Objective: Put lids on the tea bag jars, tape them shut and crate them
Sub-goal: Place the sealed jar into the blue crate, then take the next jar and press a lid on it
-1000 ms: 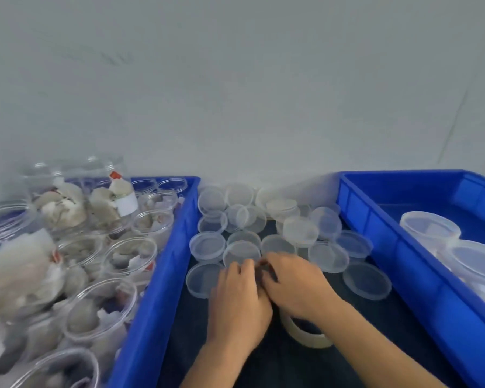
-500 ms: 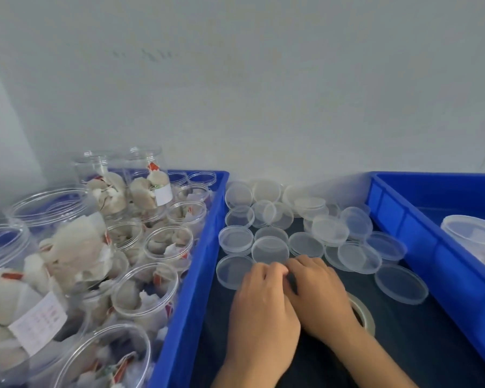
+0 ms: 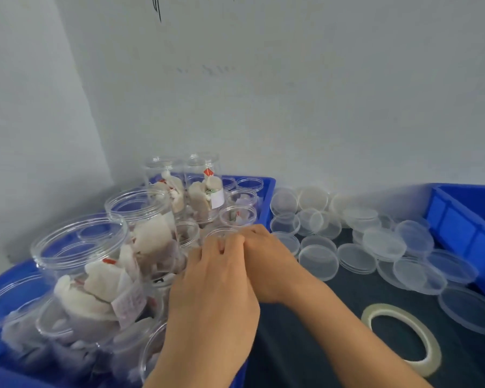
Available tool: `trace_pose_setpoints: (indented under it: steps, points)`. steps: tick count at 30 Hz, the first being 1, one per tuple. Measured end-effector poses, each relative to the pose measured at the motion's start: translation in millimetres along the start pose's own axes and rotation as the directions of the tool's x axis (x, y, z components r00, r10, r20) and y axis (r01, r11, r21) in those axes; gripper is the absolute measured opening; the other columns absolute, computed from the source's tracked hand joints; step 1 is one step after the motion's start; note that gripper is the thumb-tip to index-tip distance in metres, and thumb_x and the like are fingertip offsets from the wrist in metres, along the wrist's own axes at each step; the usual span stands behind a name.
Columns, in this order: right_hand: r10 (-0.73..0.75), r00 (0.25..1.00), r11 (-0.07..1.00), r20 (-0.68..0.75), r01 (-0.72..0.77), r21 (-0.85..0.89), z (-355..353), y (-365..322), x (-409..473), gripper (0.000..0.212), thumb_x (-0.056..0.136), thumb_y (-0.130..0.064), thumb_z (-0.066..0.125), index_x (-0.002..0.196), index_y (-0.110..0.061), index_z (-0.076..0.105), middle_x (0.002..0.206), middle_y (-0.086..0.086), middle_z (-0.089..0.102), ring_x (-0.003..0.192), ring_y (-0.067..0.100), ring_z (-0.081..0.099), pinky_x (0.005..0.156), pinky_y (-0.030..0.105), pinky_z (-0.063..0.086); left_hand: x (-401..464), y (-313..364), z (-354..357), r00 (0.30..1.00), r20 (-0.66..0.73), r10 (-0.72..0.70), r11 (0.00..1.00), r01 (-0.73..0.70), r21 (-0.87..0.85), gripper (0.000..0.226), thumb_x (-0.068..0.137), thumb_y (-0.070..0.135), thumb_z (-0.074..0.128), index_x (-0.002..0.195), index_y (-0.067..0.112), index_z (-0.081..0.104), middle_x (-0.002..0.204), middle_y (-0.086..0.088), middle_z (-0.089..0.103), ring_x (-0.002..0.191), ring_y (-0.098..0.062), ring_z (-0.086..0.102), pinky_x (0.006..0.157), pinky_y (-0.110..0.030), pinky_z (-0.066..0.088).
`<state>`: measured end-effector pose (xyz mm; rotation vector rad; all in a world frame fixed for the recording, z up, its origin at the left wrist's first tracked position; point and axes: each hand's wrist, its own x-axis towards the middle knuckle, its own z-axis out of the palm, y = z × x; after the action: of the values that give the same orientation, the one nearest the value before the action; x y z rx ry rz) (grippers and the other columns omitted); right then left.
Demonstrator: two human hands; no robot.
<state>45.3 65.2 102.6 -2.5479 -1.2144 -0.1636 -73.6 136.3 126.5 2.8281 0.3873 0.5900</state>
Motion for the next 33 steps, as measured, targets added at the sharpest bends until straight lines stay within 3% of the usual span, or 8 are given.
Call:
trace_pose_setpoints:
  steps: [8, 11, 13, 16, 20, 25, 30, 33]
  points:
    - [0.045, 0.999, 0.986, -0.018, -0.047, -0.16, -10, -9, 9, 0.019, 0.096, -0.034, 0.053, 0.094, -0.021, 0.066, 0.099, -0.001, 0.067, 0.104, 0.02, 0.049, 0.089, 0.033, 0.039, 3, -14, 5, 0.999, 0.034, -0.027, 0.995, 0.03, -0.097, 0.051, 0.108, 0.019, 0.037, 0.151, 0.041, 0.021, 0.136, 0.012, 0.052, 0.11, -0.014, 0.064, 0.092, -0.037, 0.056]
    - [0.095, 0.993, 0.995, 0.071, -0.096, 0.019, -21, -3, 9, 0.033, 0.093, -0.04, 0.054, 0.07, -0.019, 0.064, 0.078, 0.003, 0.067, 0.082, 0.02, 0.055, 0.083, 0.035, 0.046, 1, -22, 1, 0.999, 0.035, -0.011, 0.987, 0.016, -0.162, 0.041, 0.109, 0.023, 0.037, 0.144, 0.043, 0.03, 0.132, 0.013, 0.052, 0.106, -0.015, 0.062, 0.088, -0.037, 0.054]
    - [0.114, 0.978, 0.981, 0.175, -0.138, 0.133, -29, 4, 9, 0.034, 0.096, -0.04, 0.054, 0.076, -0.017, 0.069, 0.084, 0.004, 0.07, 0.081, 0.021, 0.061, 0.079, 0.038, 0.05, 1, -25, 1, 0.999, 0.047, -0.014, 0.983, 0.022, -0.181, 0.04, 0.11, 0.024, 0.036, 0.145, 0.043, 0.03, 0.128, 0.01, 0.05, 0.102, -0.016, 0.061, 0.086, -0.037, 0.052]
    - [0.101, 0.976, 0.991, 0.193, -0.115, 0.062, -34, 9, 12, 0.015, 0.099, -0.032, 0.059, 0.098, -0.029, 0.074, 0.106, -0.008, 0.071, 0.1, 0.019, 0.064, 0.09, 0.042, 0.055, 3, -27, 3, 0.999, 0.042, -0.016, 0.978, 0.024, -0.207, 0.038, 0.11, 0.025, 0.037, 0.143, 0.043, 0.03, 0.125, 0.011, 0.046, 0.094, -0.009, 0.059, 0.076, -0.029, 0.049]
    - [0.085, 0.996, 0.996, 0.03, -0.086, 0.026, -38, 5, 19, 0.012, 0.099, -0.024, 0.063, 0.092, -0.034, 0.065, 0.091, -0.015, 0.062, 0.093, 0.015, 0.061, 0.071, 0.035, 0.045, 4, -22, 1, 1.0, 0.017, -0.002, 0.964, 0.006, -0.265, 0.035, 0.108, 0.028, 0.042, 0.137, 0.046, 0.032, 0.133, 0.017, 0.043, 0.09, -0.005, 0.057, 0.067, -0.022, 0.041]
    - [0.048, 0.966, 0.998, -0.253, -0.038, 0.043, -76, 3, -1, 0.014, 0.102, -0.028, 0.059, 0.1, -0.036, 0.07, 0.102, -0.016, 0.07, 0.093, 0.014, 0.063, 0.076, 0.036, 0.049, 2, -2, -11, 0.979, -0.186, 0.084, 0.931, -0.144, -0.336, 0.042, 0.1, 0.037, 0.053, 0.137, 0.044, 0.037, 0.146, 0.02, 0.036, 0.1, -0.015, 0.061, 0.077, -0.022, 0.036]
    - [0.036, 0.895, 0.998, -0.445, -0.052, -0.022, -119, 19, -51, 0.013, 0.101, -0.026, 0.06, 0.098, -0.035, 0.068, 0.1, -0.017, 0.069, 0.089, 0.015, 0.06, 0.071, 0.037, 0.044, -10, 44, -3, 0.916, -0.352, 0.193, 0.862, -0.33, -0.384, 0.055, 0.093, 0.032, 0.062, 0.143, 0.04, 0.043, 0.158, 0.004, 0.04, 0.132, -0.014, 0.052, 0.084, -0.014, 0.038]
    - [0.104, 0.894, 0.99, -0.436, -0.134, -0.039, -125, 46, -81, 0.012, 0.101, -0.027, 0.061, 0.097, -0.036, 0.068, 0.099, -0.018, 0.069, 0.093, 0.015, 0.062, 0.079, 0.042, 0.05, -12, 72, 26, 0.905, -0.376, 0.201, 0.806, -0.371, -0.462, 0.069, 0.091, 0.021, 0.073, 0.146, 0.043, 0.037, 0.161, 0.009, 0.037, 0.142, -0.013, 0.047, 0.093, -0.029, 0.053]
